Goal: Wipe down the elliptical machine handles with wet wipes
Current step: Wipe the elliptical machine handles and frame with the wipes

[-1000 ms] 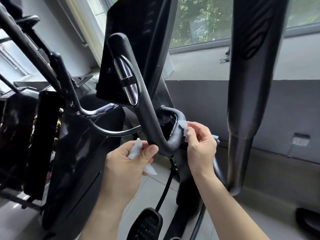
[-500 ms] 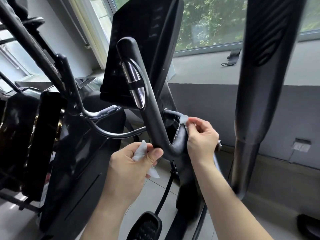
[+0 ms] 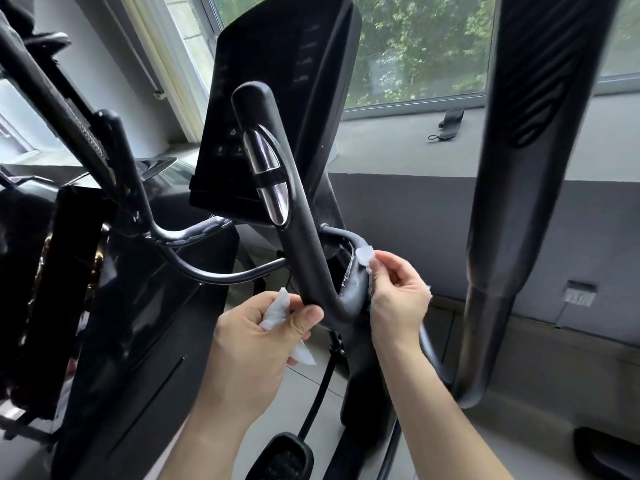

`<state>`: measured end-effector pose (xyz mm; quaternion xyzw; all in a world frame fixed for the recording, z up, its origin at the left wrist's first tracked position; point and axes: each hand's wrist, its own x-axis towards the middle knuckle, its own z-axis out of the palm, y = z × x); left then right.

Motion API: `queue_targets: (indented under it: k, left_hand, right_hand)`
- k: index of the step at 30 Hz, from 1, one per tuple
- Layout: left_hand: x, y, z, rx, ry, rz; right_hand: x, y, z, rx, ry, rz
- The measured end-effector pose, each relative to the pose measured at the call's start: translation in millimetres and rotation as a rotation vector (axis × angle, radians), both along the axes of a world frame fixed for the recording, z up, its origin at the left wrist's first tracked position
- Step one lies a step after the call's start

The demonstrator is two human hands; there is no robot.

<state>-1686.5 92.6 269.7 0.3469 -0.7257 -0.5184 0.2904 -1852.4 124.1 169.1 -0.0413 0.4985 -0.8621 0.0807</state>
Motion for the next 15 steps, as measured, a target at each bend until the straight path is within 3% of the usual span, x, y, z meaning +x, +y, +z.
queue_targets:
  k: [6, 15]
  left_hand:
    - [-1, -1, 1, 0.008, 0.018, -0.013]
    - [0, -5, 1, -0.010, 0.040, -0.056]
  right_hand:
    - [-42, -31, -1, 0.015, -0.131, -0.097]
    - [-24, -6, 15, 0.076, 0.104, 0.129]
